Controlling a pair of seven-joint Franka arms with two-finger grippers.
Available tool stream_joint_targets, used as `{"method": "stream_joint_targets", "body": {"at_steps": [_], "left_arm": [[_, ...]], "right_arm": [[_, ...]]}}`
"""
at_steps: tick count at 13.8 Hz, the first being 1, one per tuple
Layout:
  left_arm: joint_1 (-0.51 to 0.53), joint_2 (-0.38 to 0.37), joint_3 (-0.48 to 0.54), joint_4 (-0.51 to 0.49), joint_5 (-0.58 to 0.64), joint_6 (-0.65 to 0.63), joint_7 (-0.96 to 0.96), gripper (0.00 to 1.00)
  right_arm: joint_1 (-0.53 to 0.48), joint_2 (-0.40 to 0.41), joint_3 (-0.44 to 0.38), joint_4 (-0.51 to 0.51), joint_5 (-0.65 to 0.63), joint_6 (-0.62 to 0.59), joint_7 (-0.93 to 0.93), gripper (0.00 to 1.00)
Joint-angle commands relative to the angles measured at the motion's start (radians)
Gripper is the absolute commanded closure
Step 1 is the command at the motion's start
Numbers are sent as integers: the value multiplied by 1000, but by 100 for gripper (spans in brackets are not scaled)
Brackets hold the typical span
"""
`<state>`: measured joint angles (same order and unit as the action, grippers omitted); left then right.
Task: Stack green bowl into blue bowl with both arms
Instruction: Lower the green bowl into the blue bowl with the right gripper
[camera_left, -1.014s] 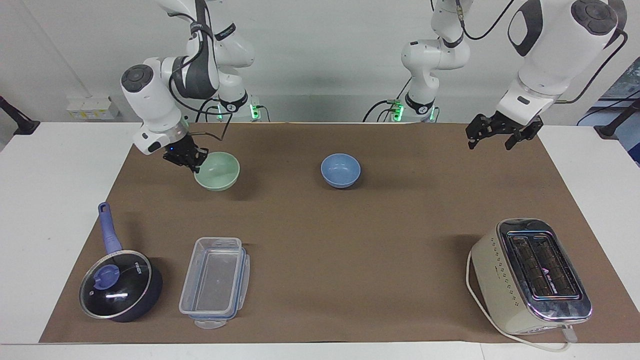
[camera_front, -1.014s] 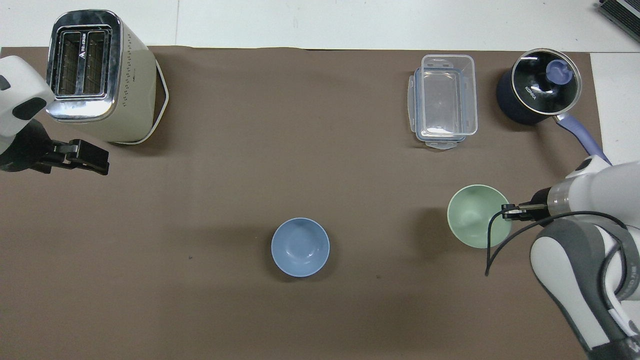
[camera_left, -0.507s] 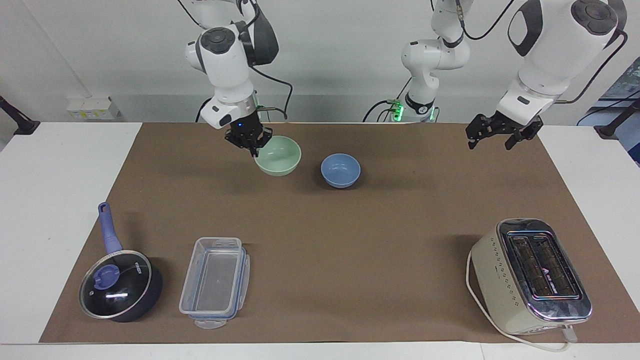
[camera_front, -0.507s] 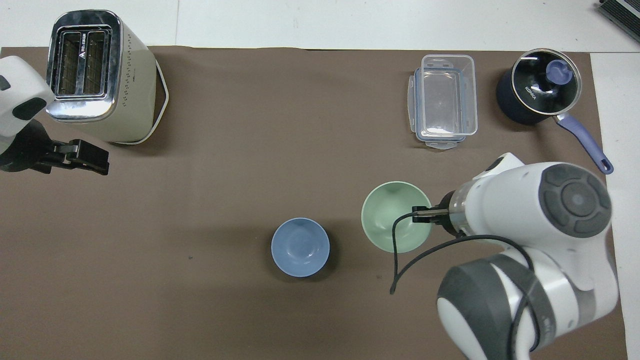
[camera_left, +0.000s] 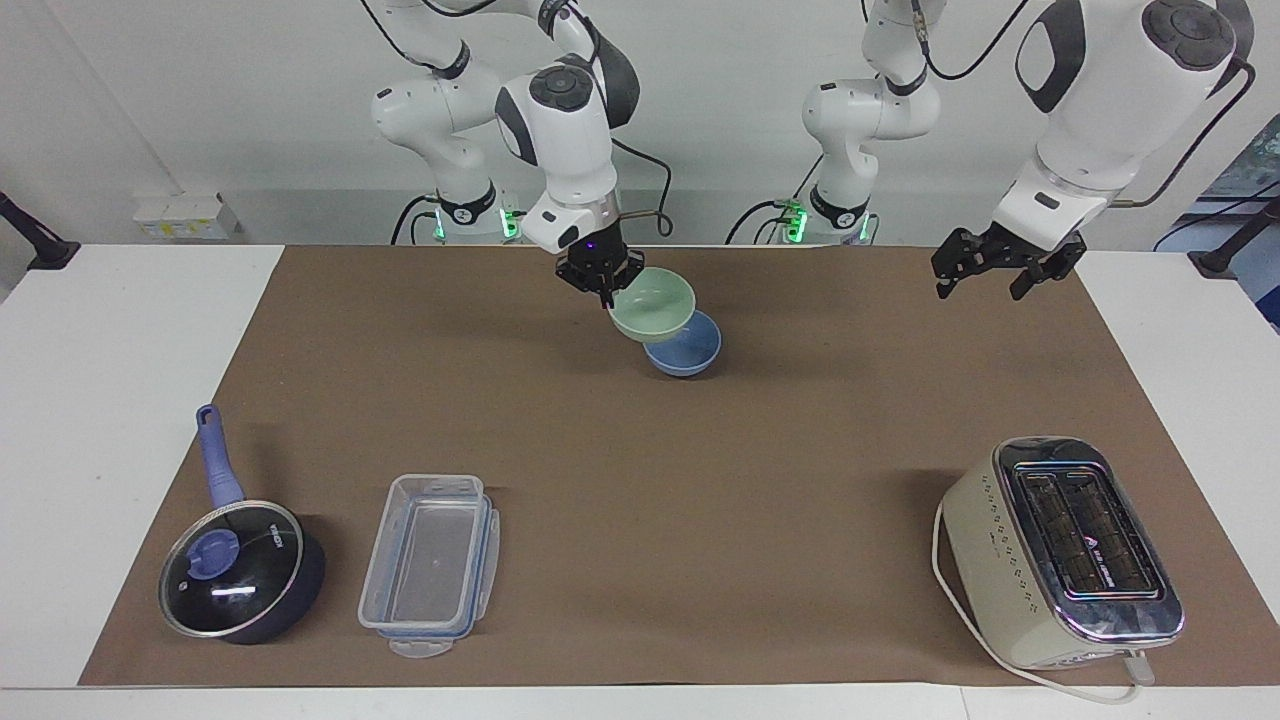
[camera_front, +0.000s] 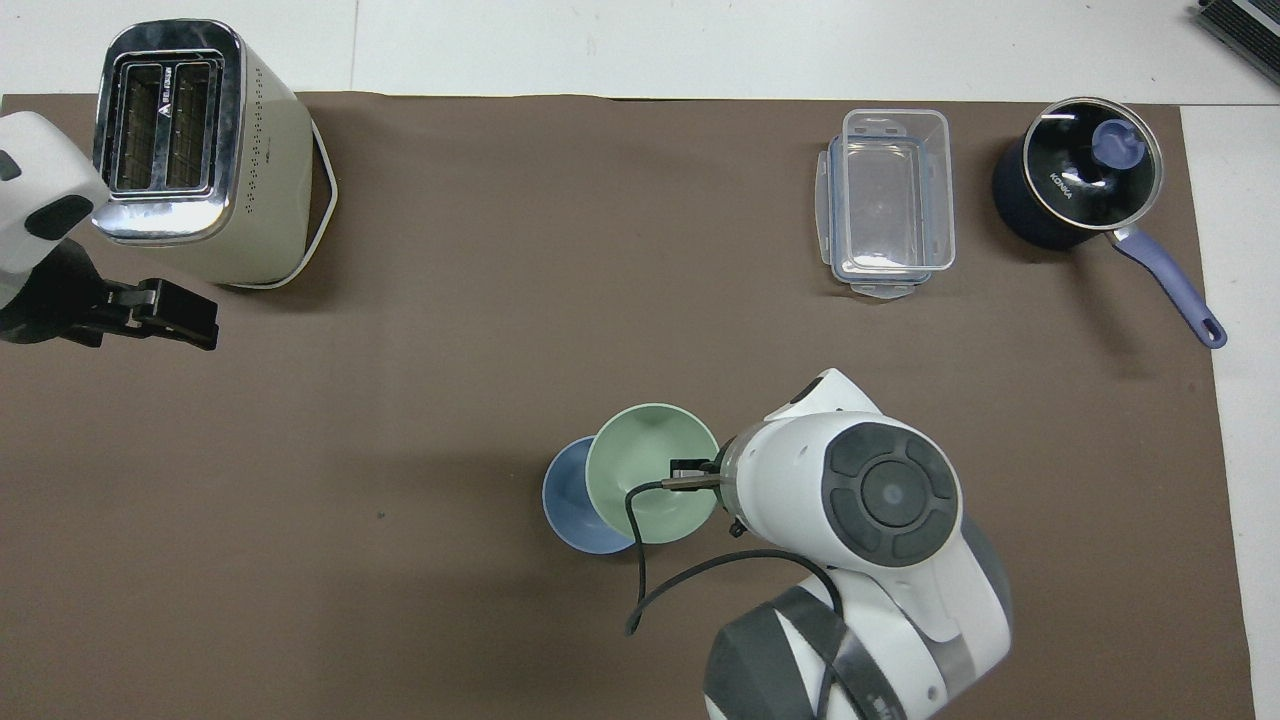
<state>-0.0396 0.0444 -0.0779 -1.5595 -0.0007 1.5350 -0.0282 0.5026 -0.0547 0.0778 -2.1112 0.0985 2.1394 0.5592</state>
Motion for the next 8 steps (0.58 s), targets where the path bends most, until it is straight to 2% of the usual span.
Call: {"method": "stream_joint_targets", "body": {"at_steps": [1, 4, 8], "left_arm": [[13, 12, -8, 27, -2, -24, 5, 0], [13, 12, -8, 27, -2, -24, 5, 0], [13, 12, -8, 26, -2, -24, 5, 0]], "right_arm": [[30, 36, 0, -9, 21, 66, 42, 100], [45, 62, 2, -18, 21, 94, 70, 100], [92, 58, 3, -67, 32, 109, 125, 100]]}}
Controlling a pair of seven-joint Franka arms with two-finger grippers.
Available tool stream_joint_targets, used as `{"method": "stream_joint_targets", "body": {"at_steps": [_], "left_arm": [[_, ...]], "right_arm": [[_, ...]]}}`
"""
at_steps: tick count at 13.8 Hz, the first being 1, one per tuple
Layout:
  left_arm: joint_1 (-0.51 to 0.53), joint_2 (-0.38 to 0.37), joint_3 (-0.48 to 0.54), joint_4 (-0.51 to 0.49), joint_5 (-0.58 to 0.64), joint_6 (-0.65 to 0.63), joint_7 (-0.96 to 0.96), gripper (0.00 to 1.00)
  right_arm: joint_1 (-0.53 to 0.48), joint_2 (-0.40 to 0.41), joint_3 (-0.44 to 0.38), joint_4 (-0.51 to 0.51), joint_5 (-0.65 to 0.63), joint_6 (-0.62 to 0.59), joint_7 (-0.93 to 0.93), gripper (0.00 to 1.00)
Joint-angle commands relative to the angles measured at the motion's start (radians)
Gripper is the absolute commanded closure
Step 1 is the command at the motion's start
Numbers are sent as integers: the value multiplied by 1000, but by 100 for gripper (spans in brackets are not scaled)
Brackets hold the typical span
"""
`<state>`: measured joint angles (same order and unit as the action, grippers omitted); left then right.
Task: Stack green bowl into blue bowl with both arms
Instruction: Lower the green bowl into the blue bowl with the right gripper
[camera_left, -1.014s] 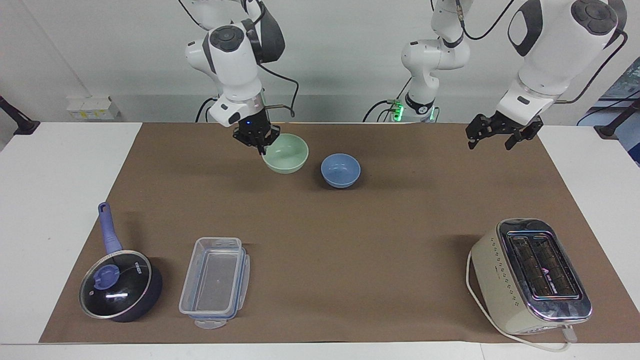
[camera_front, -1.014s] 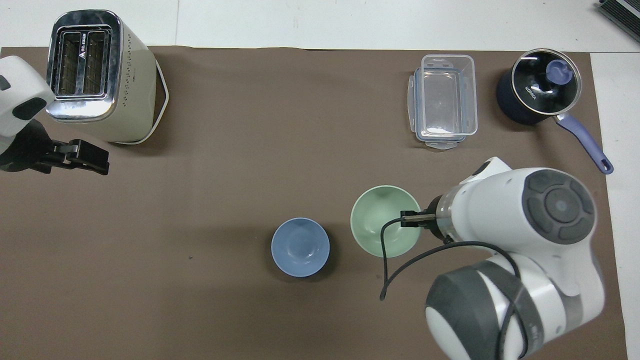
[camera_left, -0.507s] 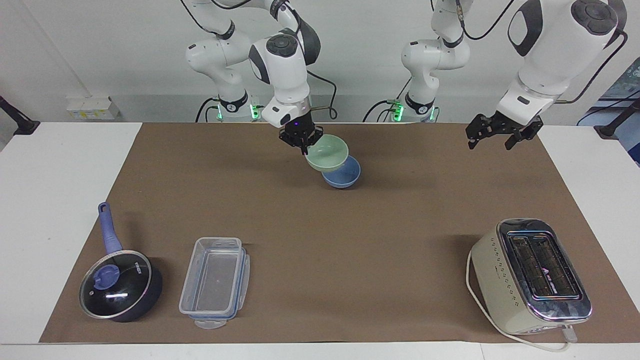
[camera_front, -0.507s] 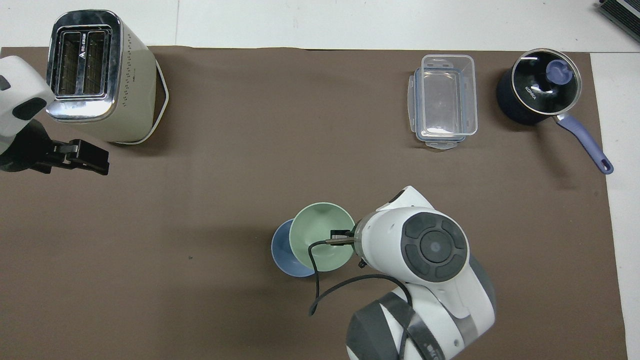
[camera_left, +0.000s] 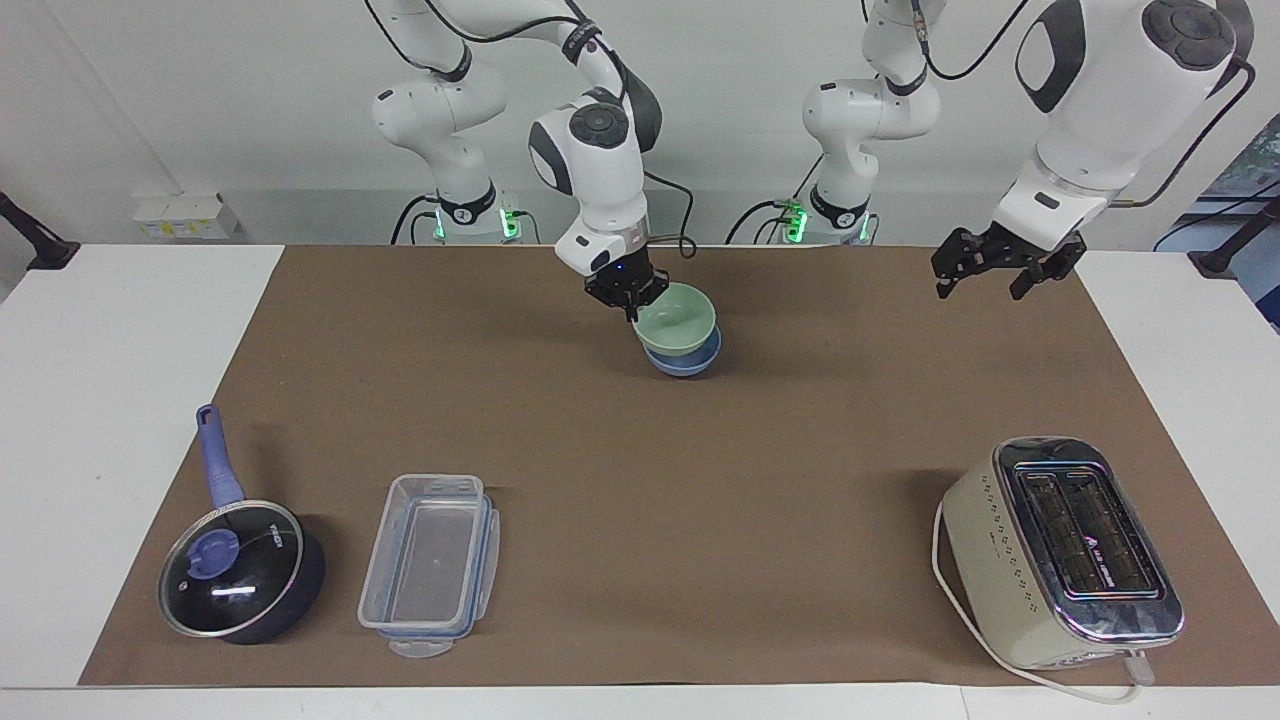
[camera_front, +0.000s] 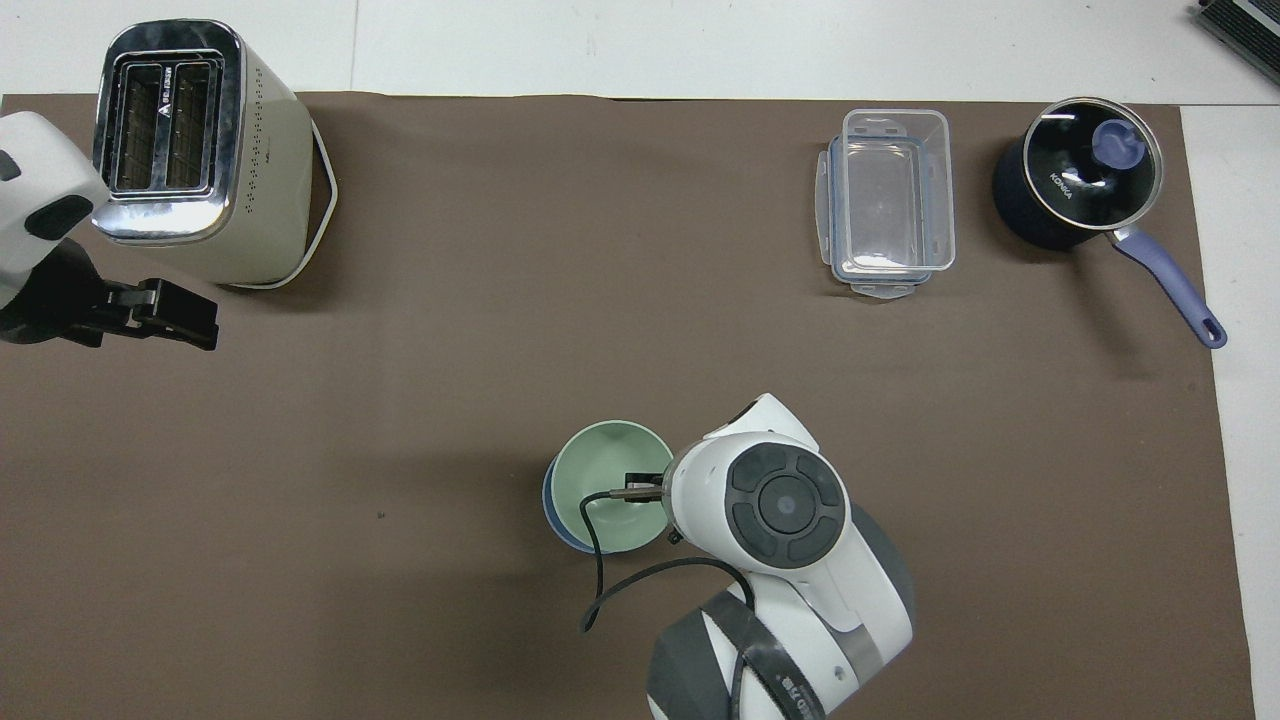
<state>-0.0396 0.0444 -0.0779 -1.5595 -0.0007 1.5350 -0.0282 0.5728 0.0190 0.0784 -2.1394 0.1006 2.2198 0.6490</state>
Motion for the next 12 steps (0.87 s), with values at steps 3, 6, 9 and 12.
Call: {"method": "stream_joint_targets", "body": {"at_steps": [3, 6, 9, 12], "left_arm": [[13, 12, -8, 27, -2, -24, 5, 0], [13, 12, -8, 27, -2, -24, 5, 0], [13, 12, -8, 27, -2, -24, 5, 0], [13, 12, -8, 27, -2, -24, 5, 0]], "right_arm": [[35, -8, 3, -68, 31, 105, 41, 100], [35, -4, 3, -76, 31, 118, 37, 100], [35, 10, 3, -80, 31, 147, 35, 100], [44, 41, 3, -88, 31, 196, 38, 100]]}}
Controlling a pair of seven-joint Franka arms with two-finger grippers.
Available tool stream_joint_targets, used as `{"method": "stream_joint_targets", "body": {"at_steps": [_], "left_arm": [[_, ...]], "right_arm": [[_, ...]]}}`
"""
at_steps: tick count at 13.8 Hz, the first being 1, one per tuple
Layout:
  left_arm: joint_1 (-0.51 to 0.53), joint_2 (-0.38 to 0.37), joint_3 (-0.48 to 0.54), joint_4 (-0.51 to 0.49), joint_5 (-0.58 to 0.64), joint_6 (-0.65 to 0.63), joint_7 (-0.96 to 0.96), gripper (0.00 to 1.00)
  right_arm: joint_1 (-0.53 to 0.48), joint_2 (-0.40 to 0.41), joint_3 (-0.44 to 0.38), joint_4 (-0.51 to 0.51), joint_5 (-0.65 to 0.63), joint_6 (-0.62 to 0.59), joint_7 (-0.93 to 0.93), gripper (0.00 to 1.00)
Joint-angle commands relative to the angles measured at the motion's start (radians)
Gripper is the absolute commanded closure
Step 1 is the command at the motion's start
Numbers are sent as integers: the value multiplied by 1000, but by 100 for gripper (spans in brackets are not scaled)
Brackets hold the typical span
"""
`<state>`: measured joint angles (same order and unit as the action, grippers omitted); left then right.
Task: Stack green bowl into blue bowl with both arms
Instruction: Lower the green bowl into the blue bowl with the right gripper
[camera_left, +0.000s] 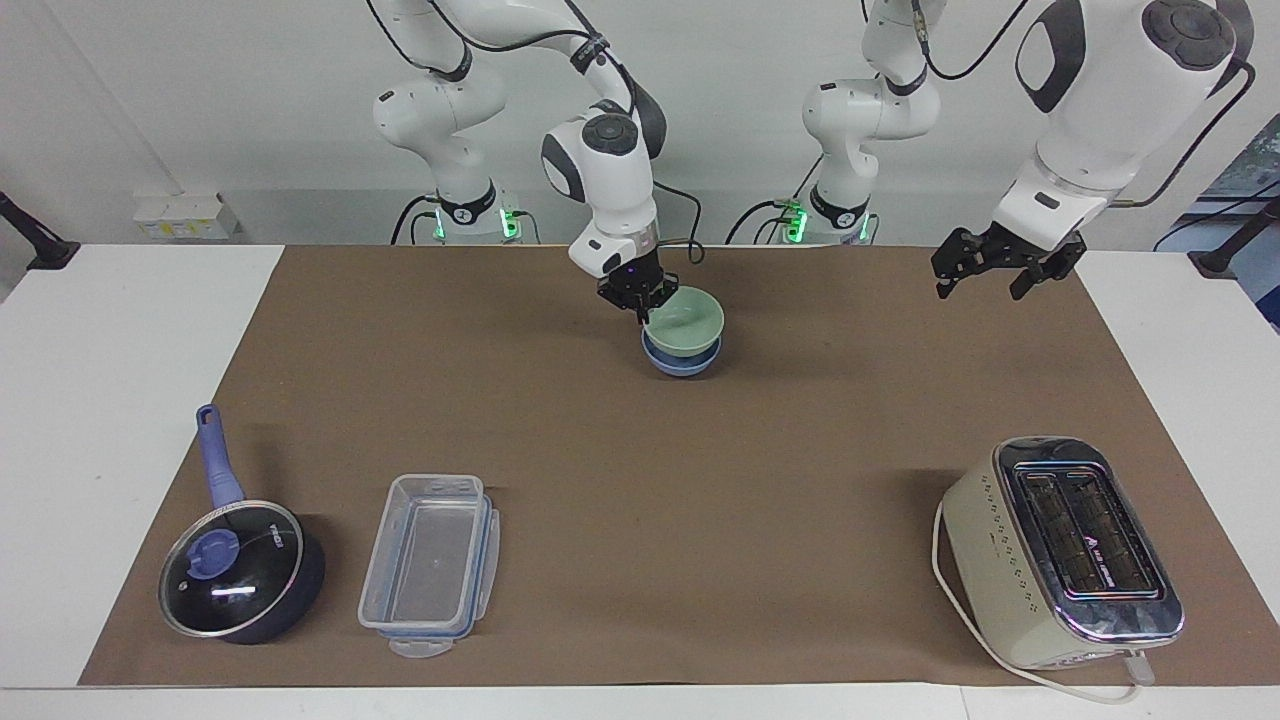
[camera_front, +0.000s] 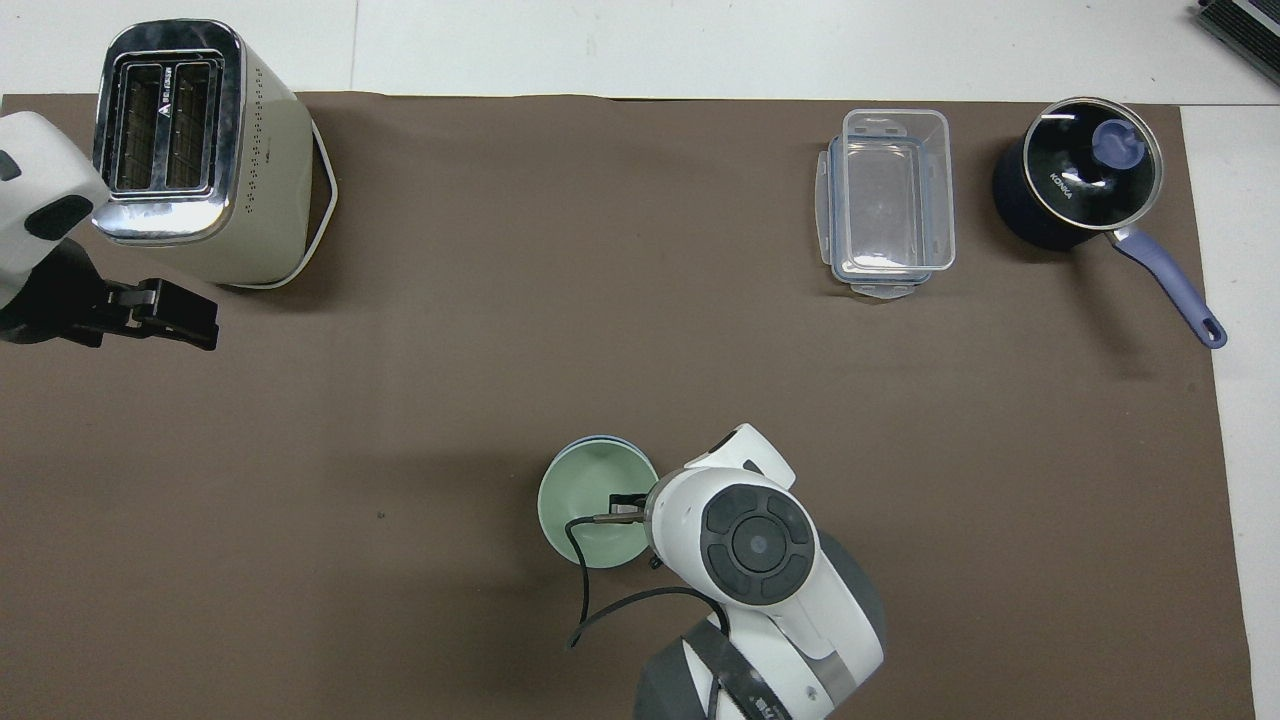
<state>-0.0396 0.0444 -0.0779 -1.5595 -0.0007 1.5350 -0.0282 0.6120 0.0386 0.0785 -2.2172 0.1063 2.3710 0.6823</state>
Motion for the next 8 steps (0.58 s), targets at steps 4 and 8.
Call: {"method": "stream_joint_targets", "body": {"at_steps": [4, 8], "left_arm": [[13, 12, -8, 27, -2, -24, 5, 0], [13, 12, -8, 27, -2, -24, 5, 0]], "right_arm": [[5, 27, 3, -10, 27, 56, 6, 100], [2, 14, 1, 1, 27, 33, 8, 49]]}}
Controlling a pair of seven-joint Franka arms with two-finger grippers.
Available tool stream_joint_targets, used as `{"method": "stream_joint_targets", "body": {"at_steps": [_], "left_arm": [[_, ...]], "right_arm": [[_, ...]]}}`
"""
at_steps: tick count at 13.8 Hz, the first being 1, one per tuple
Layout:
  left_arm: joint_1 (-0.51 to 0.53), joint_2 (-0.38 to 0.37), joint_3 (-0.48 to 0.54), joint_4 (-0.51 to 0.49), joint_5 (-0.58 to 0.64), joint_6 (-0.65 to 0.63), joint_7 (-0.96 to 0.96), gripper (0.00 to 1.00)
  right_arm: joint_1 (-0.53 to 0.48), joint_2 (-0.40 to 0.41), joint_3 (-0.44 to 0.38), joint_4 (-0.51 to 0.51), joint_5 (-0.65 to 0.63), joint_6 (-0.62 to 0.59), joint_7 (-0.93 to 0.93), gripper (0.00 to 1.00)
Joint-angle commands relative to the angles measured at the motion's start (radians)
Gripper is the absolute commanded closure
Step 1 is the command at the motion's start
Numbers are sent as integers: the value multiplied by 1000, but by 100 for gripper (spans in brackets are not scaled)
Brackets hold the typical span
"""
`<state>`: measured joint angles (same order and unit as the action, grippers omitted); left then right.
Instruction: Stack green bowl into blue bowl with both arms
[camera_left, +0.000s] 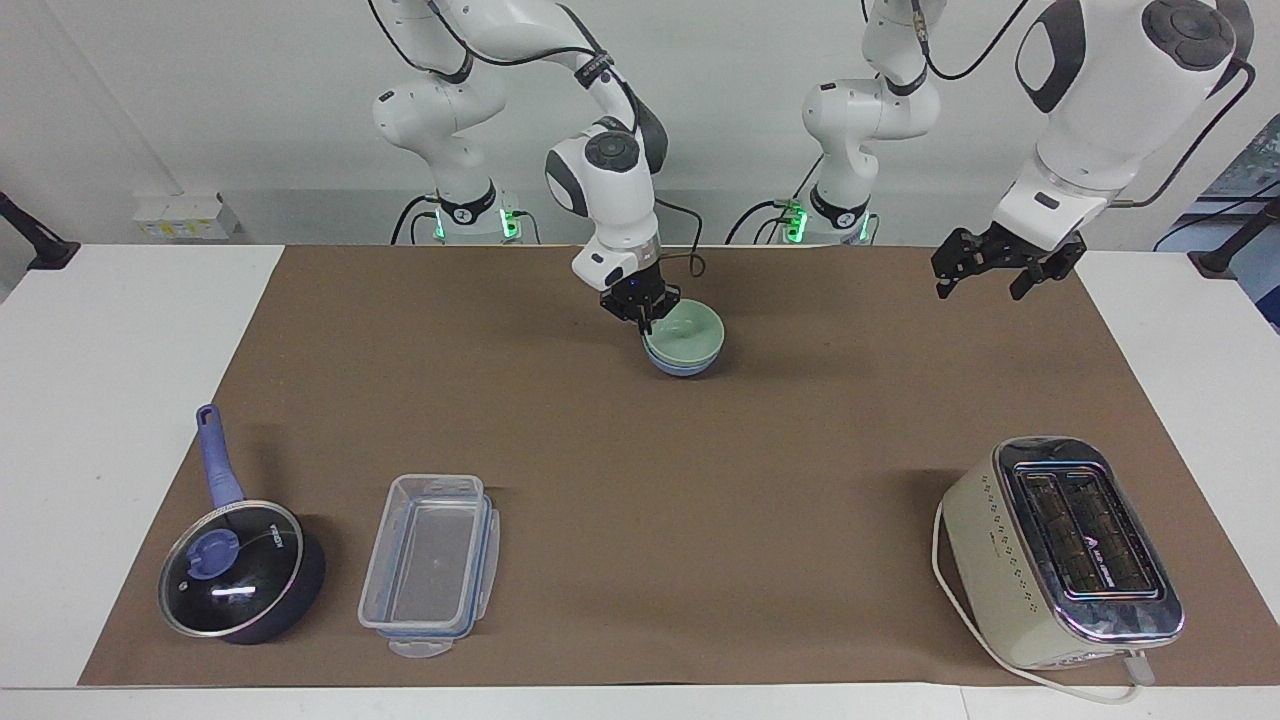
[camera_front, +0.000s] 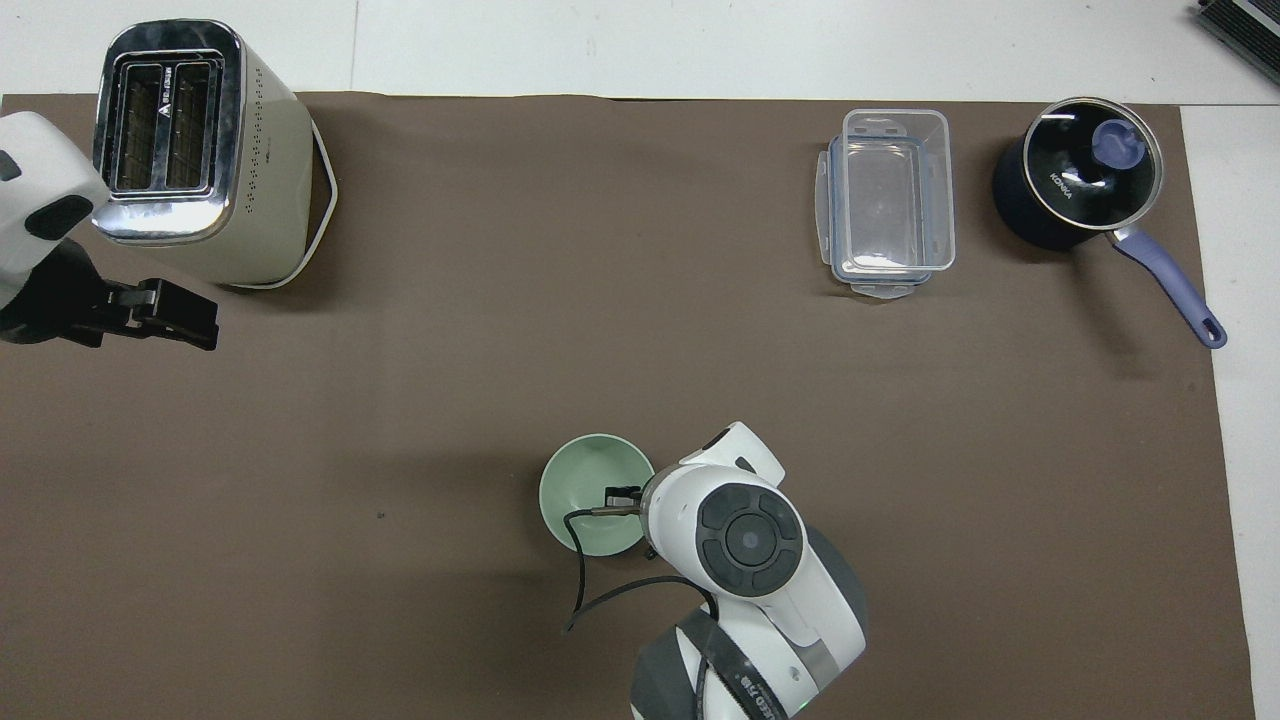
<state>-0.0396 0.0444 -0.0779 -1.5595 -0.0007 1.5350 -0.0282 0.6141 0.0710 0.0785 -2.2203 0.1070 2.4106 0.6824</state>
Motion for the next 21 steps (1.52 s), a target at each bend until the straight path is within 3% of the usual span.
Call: {"method": "stream_joint_targets", "body": {"at_steps": [1, 4, 8, 13, 16, 18, 21], "left_arm": [[13, 12, -8, 27, -2, -24, 5, 0], [13, 12, -8, 27, -2, -24, 5, 0], [13, 12, -8, 27, -2, -24, 5, 0], [13, 12, -8, 27, -2, -24, 5, 0], [13, 12, -8, 27, -2, -24, 5, 0], [13, 12, -8, 27, -2, -24, 5, 0], [13, 12, -8, 27, -2, -24, 5, 0]], "right_arm": [[-7, -34, 0, 7, 26, -25, 8, 41], [-54, -104, -6, 13, 25, -100, -3, 19], [-157, -201, -9, 25, 2, -184, -52, 9], [-425, -267, -14, 143, 0, -381, -308, 2], [-565, -244, -13, 256, -58, -432, -427, 0], [-603, -199, -11, 345, -145, -461, -458, 0], [-634, -116, -13, 552, -159, -612, -460, 0]]}}
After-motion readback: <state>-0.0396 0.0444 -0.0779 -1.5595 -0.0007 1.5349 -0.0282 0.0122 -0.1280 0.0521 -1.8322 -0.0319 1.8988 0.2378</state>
